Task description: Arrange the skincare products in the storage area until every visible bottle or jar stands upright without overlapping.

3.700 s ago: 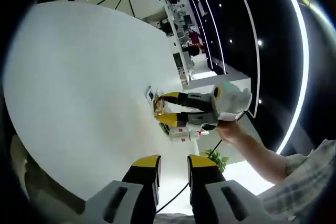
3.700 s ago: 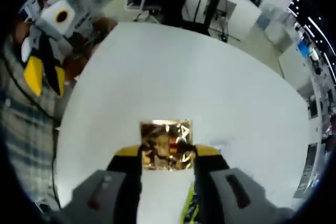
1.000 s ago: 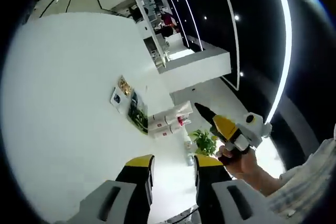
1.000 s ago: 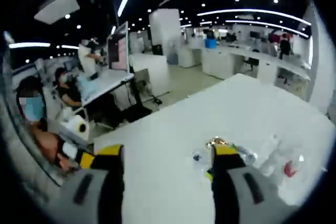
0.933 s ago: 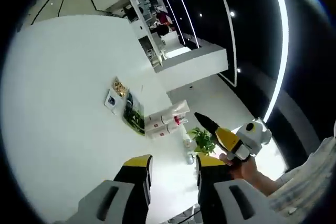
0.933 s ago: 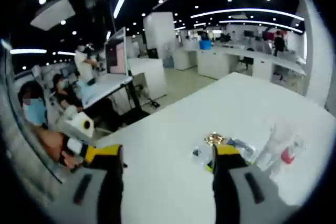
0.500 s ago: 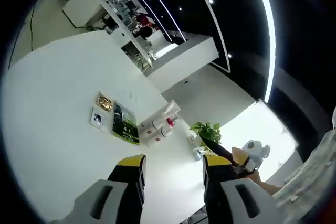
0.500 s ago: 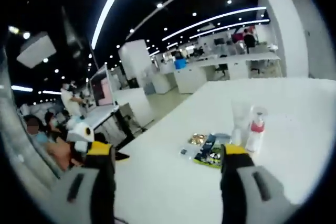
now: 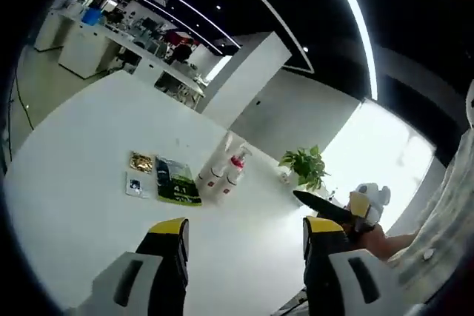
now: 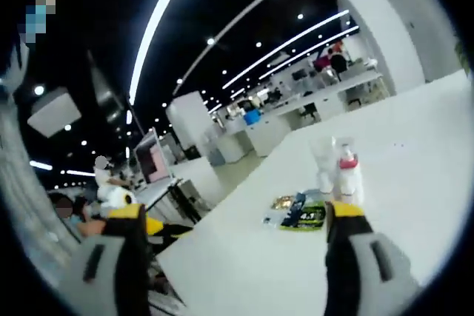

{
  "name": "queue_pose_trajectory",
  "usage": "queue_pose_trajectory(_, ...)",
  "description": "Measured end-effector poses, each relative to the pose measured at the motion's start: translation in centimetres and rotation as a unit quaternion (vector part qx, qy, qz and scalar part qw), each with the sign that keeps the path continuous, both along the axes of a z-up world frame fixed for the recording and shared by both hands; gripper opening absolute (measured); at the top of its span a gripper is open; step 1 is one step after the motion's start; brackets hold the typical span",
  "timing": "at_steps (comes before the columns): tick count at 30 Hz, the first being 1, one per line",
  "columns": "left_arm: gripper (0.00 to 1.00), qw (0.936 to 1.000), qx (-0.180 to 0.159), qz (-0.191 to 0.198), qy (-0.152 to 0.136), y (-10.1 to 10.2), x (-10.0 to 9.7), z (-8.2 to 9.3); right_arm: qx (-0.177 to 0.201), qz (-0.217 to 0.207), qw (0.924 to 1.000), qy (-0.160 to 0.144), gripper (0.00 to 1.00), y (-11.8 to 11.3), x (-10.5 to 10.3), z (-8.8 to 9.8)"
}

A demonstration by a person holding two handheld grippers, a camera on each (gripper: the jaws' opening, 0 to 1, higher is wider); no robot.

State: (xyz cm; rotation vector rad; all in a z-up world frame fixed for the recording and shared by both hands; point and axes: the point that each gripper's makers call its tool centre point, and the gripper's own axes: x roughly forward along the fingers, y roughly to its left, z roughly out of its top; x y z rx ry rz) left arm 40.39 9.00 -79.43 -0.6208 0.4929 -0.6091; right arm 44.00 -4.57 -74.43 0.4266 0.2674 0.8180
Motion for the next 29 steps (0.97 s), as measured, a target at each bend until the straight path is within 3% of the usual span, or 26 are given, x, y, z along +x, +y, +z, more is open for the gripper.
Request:
queue_pose_trajectory(4,0.72,0.9998,0.013,0.002,-0.015,-0.4,-0.1,0.3,-0.032,0.010,0.9993,-0.018,0.99,-0.2,-0.7,-0.4)
queue_pose_trajectory(17,0.79,0.9950,0.060,0.005,-0.079,-0.7,-1.6,1.1,-0.046,-0.059,0.9964,-0.041,0.99,-4.3,0.0,0.1)
queue_pose_trajectory(27,0.78,0.9902,0.090,-0.010,-0.106,-1.1,-2.4,1.3,-0.050,-0.080,0.9940,-0.056,0.99,-5.3,-1.4,0.4)
queue_pose_trajectory(29,0.78,0.9899,0.091,-0.010,-0.108,-1.2,-2.4,1.4,-0.046,-0.083,0.9930,-0.071,0.99,-5.4,-1.7,0.7)
